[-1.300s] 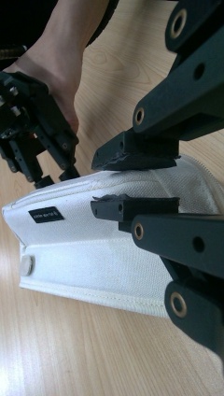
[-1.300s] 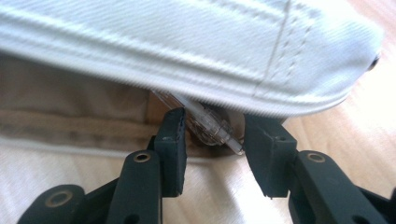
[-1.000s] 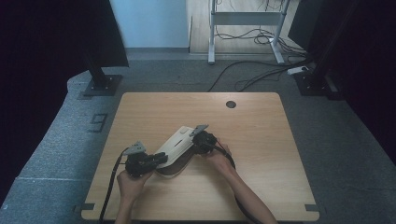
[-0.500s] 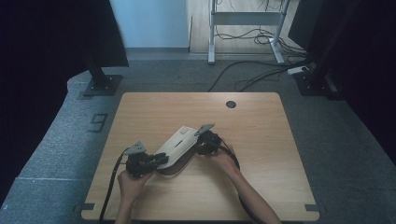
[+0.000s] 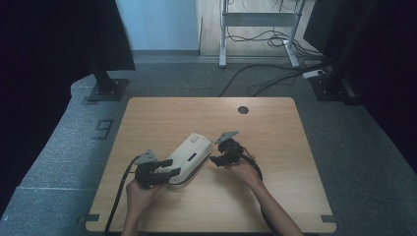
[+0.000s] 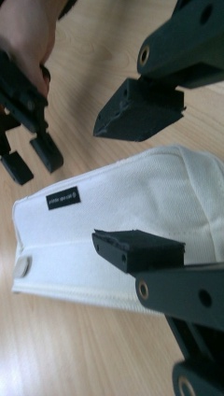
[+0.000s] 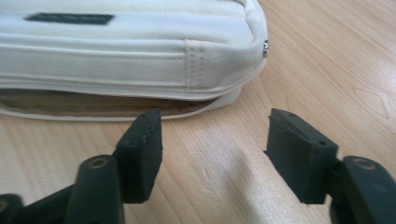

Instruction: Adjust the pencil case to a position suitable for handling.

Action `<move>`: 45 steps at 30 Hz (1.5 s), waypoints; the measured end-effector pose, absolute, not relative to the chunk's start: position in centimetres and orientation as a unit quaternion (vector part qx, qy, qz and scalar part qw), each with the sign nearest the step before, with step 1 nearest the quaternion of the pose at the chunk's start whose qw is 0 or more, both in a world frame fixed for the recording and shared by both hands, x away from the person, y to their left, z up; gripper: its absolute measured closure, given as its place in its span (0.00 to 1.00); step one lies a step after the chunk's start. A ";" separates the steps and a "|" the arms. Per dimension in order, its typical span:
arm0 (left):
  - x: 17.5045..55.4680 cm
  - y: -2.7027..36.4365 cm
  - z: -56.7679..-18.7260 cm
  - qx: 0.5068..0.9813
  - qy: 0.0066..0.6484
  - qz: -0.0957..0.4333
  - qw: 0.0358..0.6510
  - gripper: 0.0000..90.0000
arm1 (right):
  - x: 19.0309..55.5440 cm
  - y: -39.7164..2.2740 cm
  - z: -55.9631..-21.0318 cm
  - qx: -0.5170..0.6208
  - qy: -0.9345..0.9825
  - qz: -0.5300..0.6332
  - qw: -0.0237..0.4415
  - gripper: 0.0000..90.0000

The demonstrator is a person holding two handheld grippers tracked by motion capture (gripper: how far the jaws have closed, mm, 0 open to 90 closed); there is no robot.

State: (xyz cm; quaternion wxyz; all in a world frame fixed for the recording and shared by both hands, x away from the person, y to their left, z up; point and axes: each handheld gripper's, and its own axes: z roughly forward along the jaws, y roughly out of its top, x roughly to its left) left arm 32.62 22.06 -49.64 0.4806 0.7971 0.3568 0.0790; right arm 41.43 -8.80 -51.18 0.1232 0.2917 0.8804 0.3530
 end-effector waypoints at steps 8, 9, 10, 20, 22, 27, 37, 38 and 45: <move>32.3 22.2 -49.3 0.799 0.352 0.099 0.478 0.29 | 40.1 -9.0 -50.3 0.282 0.871 0.384 0.117 0.21; 32.3 22.2 -49.3 0.799 0.351 0.102 0.477 0.27 | 39.9 -9.0 -50.1 0.281 0.870 0.388 0.116 0.20; 32.2 22.3 -49.3 0.801 0.350 0.105 0.475 0.25 | 39.7 -9.1 -50.0 0.280 0.869 0.391 0.114 0.18; 31.8 22.6 -49.0 0.815 0.345 0.128 0.448 0.16 | 37.9 -10.6 -48.8 0.273 0.863 0.405 0.128 0.13; 31.6 22.8 -48.9 0.819 0.342 0.130 0.443 0.15 | 37.5 -11.2 -48.6 0.274 0.861 0.408 0.132 0.12; 31.3 23.1 -48.7 0.826 0.338 0.145 0.427 0.07 | 36.6 -12.9 -48.2 0.280 0.855 0.412 0.143 0.11; 30.5 24.7 -49.3 0.828 0.350 0.156 0.409 0.03 | 34.9 -17.0 -48.1 0.302 0.841 0.419 0.162 0.10; 30.4 24.9 -49.4 0.828 0.351 0.158 0.408 0.02 | 34.7 -17.5 -48.2 0.308 0.838 0.420 0.164 0.10; 30.0 26.5 -50.8 0.826 0.368 0.160 0.397 0.02 | 33.6 -20.9 -49.3 0.343 0.820 0.425 0.171 0.10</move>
